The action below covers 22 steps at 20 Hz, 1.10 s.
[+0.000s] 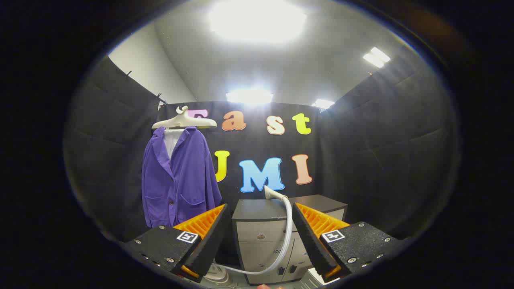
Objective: Iron the clothes twice with a garment steamer, once on the left side and once on the right side.
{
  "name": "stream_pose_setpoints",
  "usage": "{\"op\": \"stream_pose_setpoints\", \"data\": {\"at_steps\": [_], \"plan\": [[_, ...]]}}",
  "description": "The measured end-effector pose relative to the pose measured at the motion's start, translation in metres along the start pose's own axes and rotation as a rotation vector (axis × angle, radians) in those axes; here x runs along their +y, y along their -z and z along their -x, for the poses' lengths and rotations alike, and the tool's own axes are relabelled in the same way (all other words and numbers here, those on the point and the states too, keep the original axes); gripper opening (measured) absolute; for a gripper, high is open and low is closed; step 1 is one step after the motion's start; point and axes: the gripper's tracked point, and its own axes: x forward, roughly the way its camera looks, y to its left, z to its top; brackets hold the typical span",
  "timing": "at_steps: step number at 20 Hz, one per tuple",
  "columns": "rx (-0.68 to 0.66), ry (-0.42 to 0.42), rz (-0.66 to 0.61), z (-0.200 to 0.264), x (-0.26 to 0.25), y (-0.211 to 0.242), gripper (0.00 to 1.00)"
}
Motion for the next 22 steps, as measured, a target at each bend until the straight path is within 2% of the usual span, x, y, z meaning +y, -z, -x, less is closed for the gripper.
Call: {"op": "stream_pose_setpoints", "data": {"at_steps": [11, 22], "plan": [[0.046, -0.089, 0.009, 0.001, 0.032, 0.009, 0.95], [0.066, -0.089, 0.001, -0.023, 0.019, -0.015, 0.95]]}}
